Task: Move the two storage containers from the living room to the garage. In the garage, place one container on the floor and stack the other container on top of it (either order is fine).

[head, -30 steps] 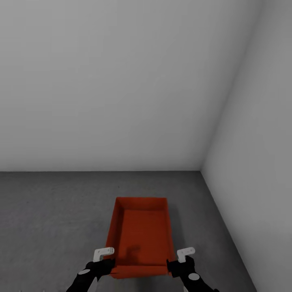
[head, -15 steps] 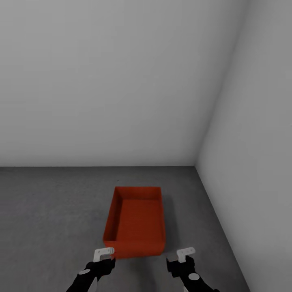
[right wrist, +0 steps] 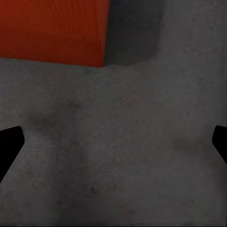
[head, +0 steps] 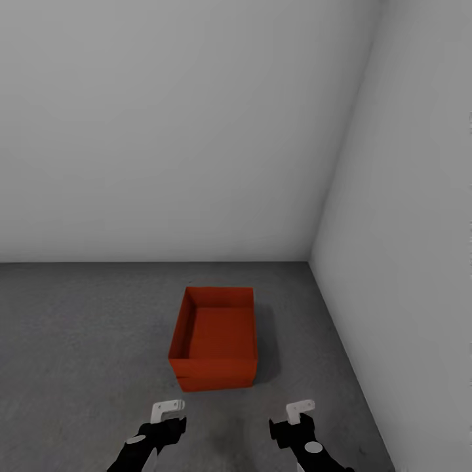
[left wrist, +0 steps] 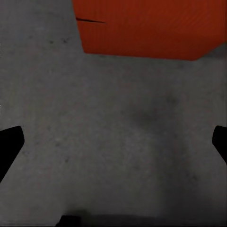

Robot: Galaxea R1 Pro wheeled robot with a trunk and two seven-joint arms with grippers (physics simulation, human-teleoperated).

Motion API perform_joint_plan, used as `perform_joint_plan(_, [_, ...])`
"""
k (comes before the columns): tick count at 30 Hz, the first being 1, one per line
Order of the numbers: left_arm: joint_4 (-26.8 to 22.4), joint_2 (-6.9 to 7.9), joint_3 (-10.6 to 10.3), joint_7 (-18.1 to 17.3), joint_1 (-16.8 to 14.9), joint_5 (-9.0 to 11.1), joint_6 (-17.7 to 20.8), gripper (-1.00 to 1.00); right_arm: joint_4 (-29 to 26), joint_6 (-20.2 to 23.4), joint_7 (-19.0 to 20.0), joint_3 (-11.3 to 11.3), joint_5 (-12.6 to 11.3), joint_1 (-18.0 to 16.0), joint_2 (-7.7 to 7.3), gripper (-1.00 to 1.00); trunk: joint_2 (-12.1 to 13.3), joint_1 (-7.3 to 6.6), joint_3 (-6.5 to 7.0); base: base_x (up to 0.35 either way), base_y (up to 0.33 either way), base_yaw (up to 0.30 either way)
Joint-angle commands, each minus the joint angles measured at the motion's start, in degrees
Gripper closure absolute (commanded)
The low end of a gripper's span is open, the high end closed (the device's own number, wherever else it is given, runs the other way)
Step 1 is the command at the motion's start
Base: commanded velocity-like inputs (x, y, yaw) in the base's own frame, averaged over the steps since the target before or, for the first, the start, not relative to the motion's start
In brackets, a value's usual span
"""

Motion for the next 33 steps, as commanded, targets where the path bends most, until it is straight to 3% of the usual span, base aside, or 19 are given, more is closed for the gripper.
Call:
perform_joint_plan(1, [-0.1,-0.04,0.11,0.12,0.0,0.41,0.34,-1.0,0.06,-0.1,-0.43,0.38,0.1,-0.04,-0.02,-1.0,0.38,-0.26,0.14,-0.332,-0.005,0.0])
perform_joint_plan(7, [-0.09,-0.04,0.07,0.05,0.0,0.41,0.34,-1.0,0.06,-0.1,-0.43,0.38,0.1,-0.04,-0.02,-1.0,2.79,-1.58,1.22,-0.2,-0.001,0.0])
perform_joint_plan(19, [-0.12,0.03,0.12,0.03,0.0,0.49,0.26,-1.0,0.06,-0.15,-0.43,0.38,0.08,-0.04,-0.02,-1.0,7.6,-4.22,3.37,-0.008,0.0,0.0])
perform_joint_plan(29, [0.39,1.39,0.27,0.16,0.0,0.57,0.22,-1.0,0.06,-0.19,-0.44,0.29,-0.23,-0.04,-0.02,-1.0,11.61,-6.41,5.16,0.0,0.0,0.0])
perform_joint_plan(33, [3.92,2.08,0.31,0.2,0.0,0.59,-1.7,-1.0,0.18,-0.13,-0.43,0.29,-0.3,-0.04,-0.02,-1.0,13.22,-7.29,5.88,0.0,0.0,0.0])
